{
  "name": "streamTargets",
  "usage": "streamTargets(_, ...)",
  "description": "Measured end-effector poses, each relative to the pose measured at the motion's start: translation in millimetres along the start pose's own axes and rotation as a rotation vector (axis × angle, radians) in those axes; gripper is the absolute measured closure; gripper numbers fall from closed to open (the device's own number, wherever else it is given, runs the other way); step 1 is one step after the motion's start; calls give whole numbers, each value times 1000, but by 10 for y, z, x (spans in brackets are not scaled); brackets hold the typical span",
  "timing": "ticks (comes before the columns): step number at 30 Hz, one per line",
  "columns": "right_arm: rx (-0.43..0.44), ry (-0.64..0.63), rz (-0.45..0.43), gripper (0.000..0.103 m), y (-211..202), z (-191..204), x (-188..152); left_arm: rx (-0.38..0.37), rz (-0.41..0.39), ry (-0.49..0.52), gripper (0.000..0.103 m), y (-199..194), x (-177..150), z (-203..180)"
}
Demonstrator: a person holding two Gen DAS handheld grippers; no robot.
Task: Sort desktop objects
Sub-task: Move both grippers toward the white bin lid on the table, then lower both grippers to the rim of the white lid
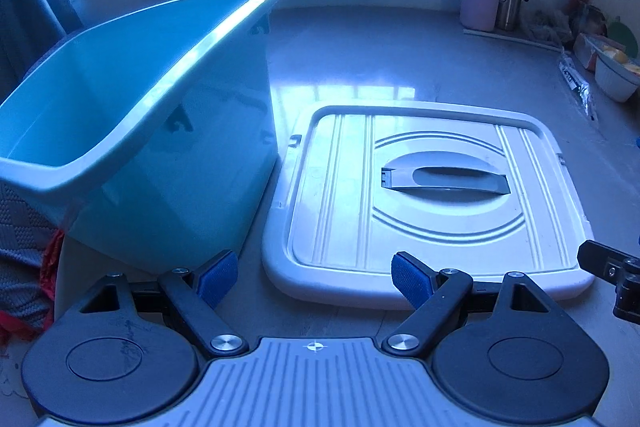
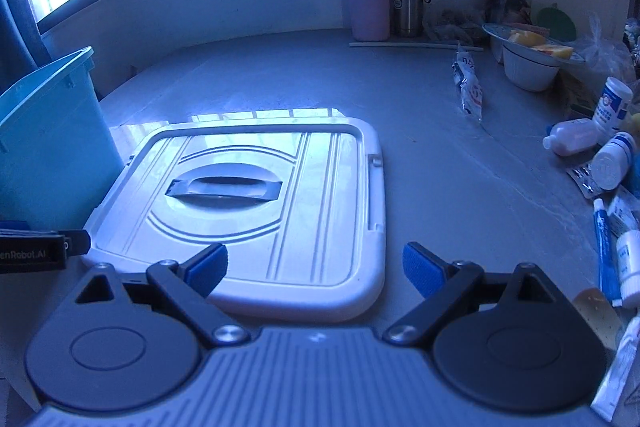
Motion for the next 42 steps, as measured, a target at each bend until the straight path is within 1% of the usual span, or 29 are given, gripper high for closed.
streamTargets(16,-27,35,109,8,418,-104,33,3,84,13,17,490,147,-79)
streamTargets(33,-63,72,235,8,840,-211,47,-1,173,16,17,826,104,-166)
streamTargets(36,-64,60,241,7,930,-229,33,-6,170,1,16,870,109,-172)
streamTargets(42,-66,56,237,5,897,-234,24,-13,158,-5,16,911,123,-204)
Point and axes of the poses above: each gripper's, at about its wrist camera, not at the fingertips, and y roughly the way its jaws point, z to its left, x to its top, the point moved 8 cm from there along y, roughly the way its jaws point, and after that the axes turned 6 degrees about -z, right-handed, at the moved point
